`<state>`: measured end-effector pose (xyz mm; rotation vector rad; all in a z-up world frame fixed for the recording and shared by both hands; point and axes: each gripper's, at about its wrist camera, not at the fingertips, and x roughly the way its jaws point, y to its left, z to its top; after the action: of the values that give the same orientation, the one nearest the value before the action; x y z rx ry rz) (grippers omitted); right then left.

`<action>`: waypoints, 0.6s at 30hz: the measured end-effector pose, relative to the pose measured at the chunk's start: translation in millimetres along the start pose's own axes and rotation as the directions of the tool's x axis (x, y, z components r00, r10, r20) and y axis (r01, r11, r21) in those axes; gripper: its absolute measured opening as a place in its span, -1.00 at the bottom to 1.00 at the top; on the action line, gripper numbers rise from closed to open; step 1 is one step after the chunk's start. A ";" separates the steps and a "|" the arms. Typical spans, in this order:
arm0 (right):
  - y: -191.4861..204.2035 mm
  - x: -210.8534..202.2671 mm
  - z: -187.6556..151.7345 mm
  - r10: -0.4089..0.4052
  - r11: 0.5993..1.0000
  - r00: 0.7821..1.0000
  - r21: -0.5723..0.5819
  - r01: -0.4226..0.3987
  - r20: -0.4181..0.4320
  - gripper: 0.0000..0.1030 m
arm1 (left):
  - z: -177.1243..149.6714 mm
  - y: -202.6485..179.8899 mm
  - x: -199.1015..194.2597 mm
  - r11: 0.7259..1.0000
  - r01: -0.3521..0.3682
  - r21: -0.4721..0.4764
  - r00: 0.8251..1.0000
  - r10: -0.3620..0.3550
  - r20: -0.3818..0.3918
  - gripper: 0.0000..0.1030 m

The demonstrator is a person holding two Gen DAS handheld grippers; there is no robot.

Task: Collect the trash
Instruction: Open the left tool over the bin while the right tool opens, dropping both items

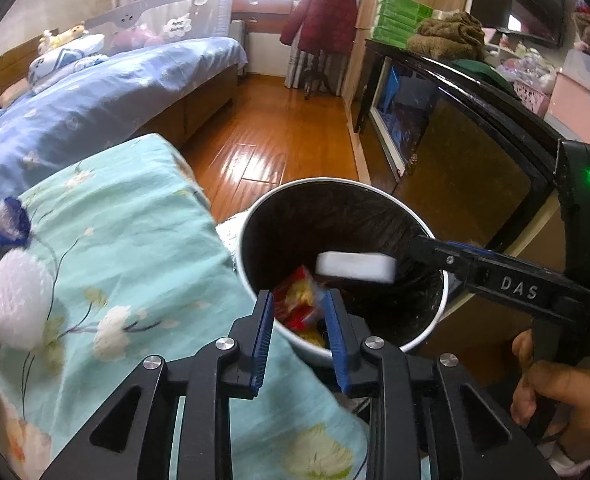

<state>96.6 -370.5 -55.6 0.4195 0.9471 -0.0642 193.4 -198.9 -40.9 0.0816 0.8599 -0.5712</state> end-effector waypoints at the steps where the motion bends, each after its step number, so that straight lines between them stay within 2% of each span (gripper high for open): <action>1: 2.1 -2.6 -0.7 0.011 1.000 1.000 0.003 -0.011 0.006 0.29 | -3.2 2.9 -4.0 1.000 -0.004 -0.010 1.000 0.004 0.004 -0.39; 2: 3.6 -4.4 -0.9 0.019 1.000 1.000 0.005 -0.019 0.011 0.41 | -6.2 6.1 -8.6 1.000 -0.008 -0.022 1.000 0.008 0.011 -0.31; 3: 7.1 -7.3 -1.8 0.030 1.000 0.999 0.006 -0.030 0.019 0.48 | -10.2 9.1 -13.7 0.999 -0.015 -0.033 1.000 0.016 0.020 -0.14; 4: 10.3 -9.4 -3.0 0.039 0.999 0.999 0.005 -0.039 0.024 0.49 | -15.8 13.4 -21.1 0.998 -0.028 -0.049 0.999 0.030 0.034 -0.02; 10: 39.1 -17.0 -18.2 0.110 0.994 0.993 -0.014 -0.110 0.031 0.52 | -45.4 34.6 -53.4 0.991 -0.057 -0.123 0.996 0.065 0.062 0.04; 18: 91.4 -10.5 -43.7 0.193 0.978 0.981 -0.070 -0.195 -0.026 0.53 | -86.0 62.8 -98.5 0.969 -0.128 -0.213 0.986 0.147 0.077 0.12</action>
<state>78.0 -271.5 -40.3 0.4443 0.9207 0.1517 115.1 -76.9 -35.0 -0.0744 0.8127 -0.3494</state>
